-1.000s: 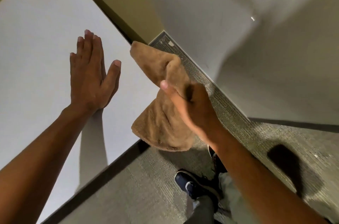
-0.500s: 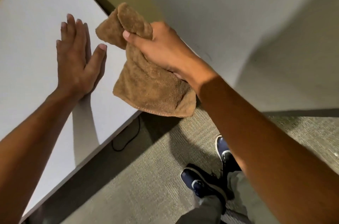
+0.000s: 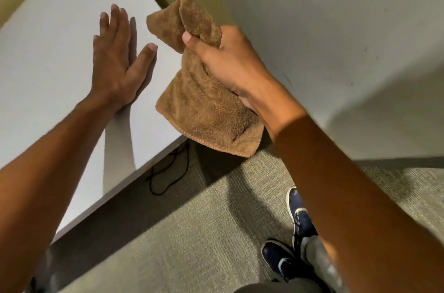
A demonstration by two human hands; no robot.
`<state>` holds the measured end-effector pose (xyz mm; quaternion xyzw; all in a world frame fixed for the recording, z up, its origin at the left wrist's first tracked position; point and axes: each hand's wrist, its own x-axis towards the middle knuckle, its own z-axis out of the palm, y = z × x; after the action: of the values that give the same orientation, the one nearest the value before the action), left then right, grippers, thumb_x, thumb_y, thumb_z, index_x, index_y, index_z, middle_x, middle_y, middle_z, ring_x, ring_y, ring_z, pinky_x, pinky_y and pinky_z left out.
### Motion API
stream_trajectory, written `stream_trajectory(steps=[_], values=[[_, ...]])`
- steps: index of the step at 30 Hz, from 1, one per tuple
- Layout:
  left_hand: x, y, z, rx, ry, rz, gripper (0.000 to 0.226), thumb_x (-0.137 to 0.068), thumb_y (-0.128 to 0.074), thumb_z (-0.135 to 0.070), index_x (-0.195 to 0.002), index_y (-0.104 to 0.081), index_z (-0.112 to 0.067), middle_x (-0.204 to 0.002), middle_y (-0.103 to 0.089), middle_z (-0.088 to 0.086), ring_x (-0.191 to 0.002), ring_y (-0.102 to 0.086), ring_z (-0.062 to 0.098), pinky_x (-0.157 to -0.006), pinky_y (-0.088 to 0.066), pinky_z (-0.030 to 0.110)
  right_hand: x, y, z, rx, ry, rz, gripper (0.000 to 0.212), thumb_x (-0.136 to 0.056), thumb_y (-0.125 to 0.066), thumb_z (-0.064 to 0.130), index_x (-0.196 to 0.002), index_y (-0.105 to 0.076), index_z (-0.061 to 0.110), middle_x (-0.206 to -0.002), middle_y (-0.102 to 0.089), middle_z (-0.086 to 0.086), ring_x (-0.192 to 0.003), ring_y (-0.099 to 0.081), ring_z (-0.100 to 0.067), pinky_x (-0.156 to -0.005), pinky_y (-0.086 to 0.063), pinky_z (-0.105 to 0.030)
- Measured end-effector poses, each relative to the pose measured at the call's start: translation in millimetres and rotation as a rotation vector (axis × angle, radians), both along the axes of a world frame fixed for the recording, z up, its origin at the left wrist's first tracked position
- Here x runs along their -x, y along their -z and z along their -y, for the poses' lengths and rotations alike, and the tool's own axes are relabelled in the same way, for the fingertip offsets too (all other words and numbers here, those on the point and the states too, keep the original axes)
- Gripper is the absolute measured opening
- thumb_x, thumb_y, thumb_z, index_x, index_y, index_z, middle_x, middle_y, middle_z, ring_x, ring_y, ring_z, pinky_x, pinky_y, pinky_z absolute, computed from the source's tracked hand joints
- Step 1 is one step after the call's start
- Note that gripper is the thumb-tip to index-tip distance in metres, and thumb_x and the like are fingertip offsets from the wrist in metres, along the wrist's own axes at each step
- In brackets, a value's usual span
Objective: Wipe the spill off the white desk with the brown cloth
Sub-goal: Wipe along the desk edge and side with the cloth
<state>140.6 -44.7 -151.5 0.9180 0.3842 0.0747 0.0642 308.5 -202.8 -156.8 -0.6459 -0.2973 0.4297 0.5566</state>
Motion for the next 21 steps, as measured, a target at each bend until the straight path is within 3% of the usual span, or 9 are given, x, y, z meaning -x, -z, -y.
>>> stream_trajectory(steps=[5,8,15,18,21], values=[[-1.6,0.0,0.4,-0.007,0.003,0.008,0.081,-0.096,-0.025,-0.062,-0.159,-0.001,-0.017,-0.168,0.004,0.003,-0.154,0.010,0.021,-0.119,0.009,0.041,4.8,-1.5,11.0,-0.032,0.044,0.011,0.028,-0.096,-0.062,0.040,-0.104,-0.068,0.014,-0.099,-0.076,-0.005,-0.091,-0.073,-0.022,-0.085,-0.060,-0.045],[-2.7,-0.4,1.5,0.006,-0.003,0.017,0.079,-0.097,-0.029,-0.057,-0.159,-0.001,-0.015,-0.168,0.002,0.003,-0.154,0.009,0.022,-0.120,0.008,0.042,8.0,-0.8,22.5,-0.060,0.065,0.011,0.021,-0.096,-0.063,0.038,-0.099,-0.068,0.018,-0.094,-0.076,0.000,-0.087,-0.073,-0.017,-0.083,-0.060,-0.042],[-3.5,-2.5,5.3,0.029,-0.013,0.054,0.078,-0.097,-0.033,-0.052,-0.158,-0.003,-0.013,-0.168,0.001,0.005,-0.154,0.010,0.022,-0.123,0.007,0.046,21.2,4.8,40.9,-0.110,0.149,0.110,0.026,-0.095,-0.064,0.036,-0.091,-0.069,0.011,-0.081,-0.074,-0.006,-0.076,-0.071,-0.026,-0.069,-0.060,-0.043],[-3.8,-1.9,7.1,0.028,-0.014,0.042,0.078,-0.098,-0.032,-0.052,-0.158,-0.002,-0.013,-0.168,0.003,0.005,-0.154,0.010,0.023,-0.122,0.008,0.045,24.8,8.9,47.1,-0.141,0.174,0.141,0.023,-0.095,-0.065,0.032,-0.091,-0.071,0.010,-0.080,-0.075,-0.002,-0.074,-0.071,-0.021,-0.067,-0.059,-0.037],[-4.2,-2.2,8.1,0.024,-0.017,0.049,0.079,-0.097,-0.033,-0.052,-0.158,-0.002,-0.012,-0.168,0.002,0.006,-0.154,0.010,0.023,-0.122,0.007,0.045,28.5,10.4,54.6,-0.190,0.200,0.149,0.013,-0.096,-0.065,0.024,-0.095,-0.071,0.013,-0.081,-0.073,0.007,-0.072,-0.068,-0.008,-0.061,-0.055,-0.019]])
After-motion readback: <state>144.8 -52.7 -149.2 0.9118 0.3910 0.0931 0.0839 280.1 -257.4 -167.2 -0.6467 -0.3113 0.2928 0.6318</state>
